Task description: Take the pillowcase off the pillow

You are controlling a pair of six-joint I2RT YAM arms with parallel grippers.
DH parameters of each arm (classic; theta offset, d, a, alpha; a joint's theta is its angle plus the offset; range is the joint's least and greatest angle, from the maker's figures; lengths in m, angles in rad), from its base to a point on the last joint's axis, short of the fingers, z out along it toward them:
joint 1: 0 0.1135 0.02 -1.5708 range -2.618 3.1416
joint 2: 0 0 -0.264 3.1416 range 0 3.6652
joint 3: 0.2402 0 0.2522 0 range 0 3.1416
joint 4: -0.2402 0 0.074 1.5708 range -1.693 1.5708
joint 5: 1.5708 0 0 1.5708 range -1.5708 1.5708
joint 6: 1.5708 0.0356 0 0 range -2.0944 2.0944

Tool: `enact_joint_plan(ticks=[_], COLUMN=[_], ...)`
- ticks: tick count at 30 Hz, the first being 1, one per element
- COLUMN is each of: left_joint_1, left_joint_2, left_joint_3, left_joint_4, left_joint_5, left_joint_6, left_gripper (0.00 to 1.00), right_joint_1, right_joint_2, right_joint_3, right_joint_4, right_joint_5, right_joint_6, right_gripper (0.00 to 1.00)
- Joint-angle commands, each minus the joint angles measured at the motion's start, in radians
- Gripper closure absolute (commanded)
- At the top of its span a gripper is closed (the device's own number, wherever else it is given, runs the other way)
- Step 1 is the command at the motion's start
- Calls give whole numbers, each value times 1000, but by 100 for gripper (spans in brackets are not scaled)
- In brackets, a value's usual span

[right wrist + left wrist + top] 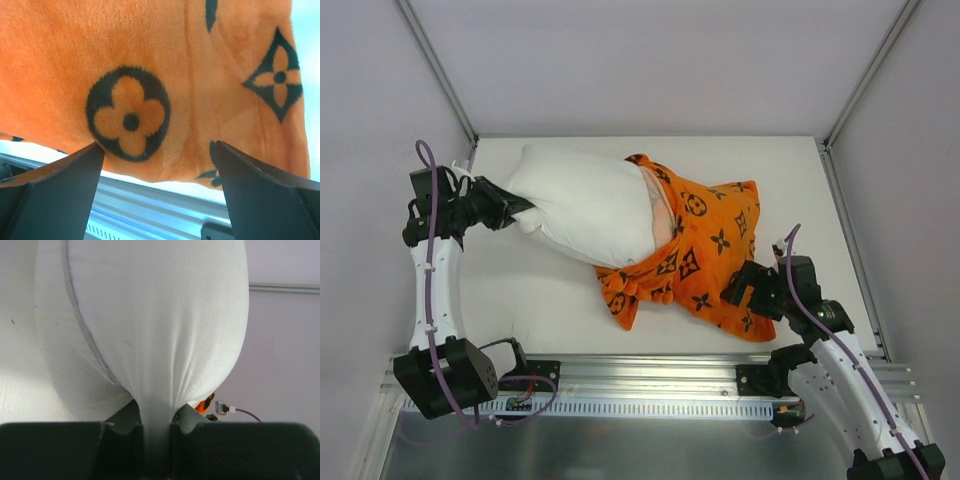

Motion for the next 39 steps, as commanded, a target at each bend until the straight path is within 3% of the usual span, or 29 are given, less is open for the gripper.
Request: enact_joint_plan(ticks=[1,3,6,10,14,15,17,19,22,27,33,35,39], left_joint_1=[24,26,24,24,24,24,26,73,116,147,164,178,210], left_joint_2=[7,22,45,94,130,134,137,150,171,191,194,194,200], left_joint_3=[101,115,136,175,201,205,218,222,236,259,248,241,233], left_joint_4=[100,100,101,101,103,103,103,103,104,107,107,109,109], left_joint_5=[-61,-61,-71,-79,-76,-87,-100,-119,-101,-90,-90,-91,-76], left_joint_6=[-53,-54,-59,-57,-70,-68,-68,-80,-99,-99,-108,-123,-130], left_gripper=[100,100,100,100,100,100,100,100,100,100,100,100,100], right_joint_1=[7,45,164,322,356,364,376,378,378,373,329,295,110], right_joint_2=[81,95,85,75,141,166,184,193,155,26,-72,-84,-15], right_joint_3=[-30,-52,-101,-165,-199,-199,-200,-211,-228,-196,87,196,449], right_joint_4=[132,213,322,381,411,414,407,365,332,126,-187,-189,-190], right_joint_5=[-61,-102,-93,22,74,94,122,195,226,378,611,687,754], right_joint_6=[-45,-44,-36,-9,11,27,47,88,131,197,283,208,3], right_gripper=[5,1,4,4,3,29,54,89,99,99,99,99,99])
